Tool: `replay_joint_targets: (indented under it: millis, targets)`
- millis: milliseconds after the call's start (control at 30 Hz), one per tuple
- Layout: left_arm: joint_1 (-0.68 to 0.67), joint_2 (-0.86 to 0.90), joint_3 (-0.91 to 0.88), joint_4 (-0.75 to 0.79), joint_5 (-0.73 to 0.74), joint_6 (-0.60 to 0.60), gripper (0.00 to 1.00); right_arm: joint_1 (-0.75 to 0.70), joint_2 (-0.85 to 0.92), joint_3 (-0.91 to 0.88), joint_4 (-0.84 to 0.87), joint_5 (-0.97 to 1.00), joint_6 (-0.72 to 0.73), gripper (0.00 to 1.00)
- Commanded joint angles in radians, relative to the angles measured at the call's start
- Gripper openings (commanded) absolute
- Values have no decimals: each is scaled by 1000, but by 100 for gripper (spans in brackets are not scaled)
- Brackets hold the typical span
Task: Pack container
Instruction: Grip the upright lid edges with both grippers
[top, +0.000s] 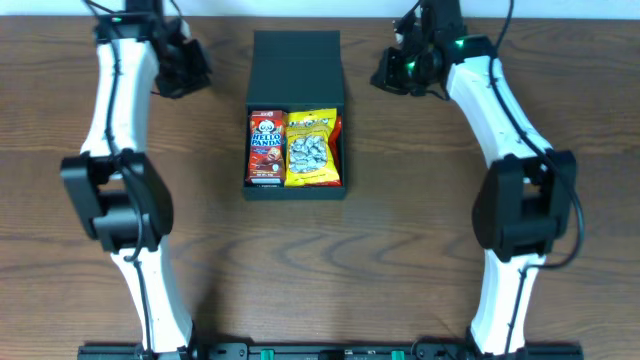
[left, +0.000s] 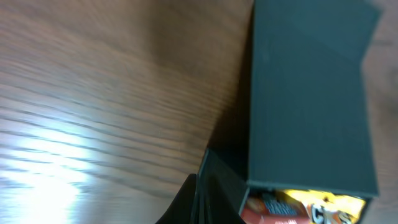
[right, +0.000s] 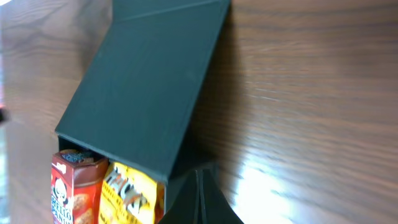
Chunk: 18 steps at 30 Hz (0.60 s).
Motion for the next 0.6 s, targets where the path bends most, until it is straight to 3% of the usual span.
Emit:
replay_joint_targets:
  millis: [0, 200, 567]
  targets:
    - [-22, 63, -5, 8, 13, -85, 6, -19, 62, 5, 29, -132, 31, 1]
    - [-26, 144, -5, 103, 156, -124, 6, -56, 154, 5, 121, -224, 101, 1]
    - [-21, 188, -5, 253, 156, -283, 6, -89, 212, 5, 203, -228, 127, 1]
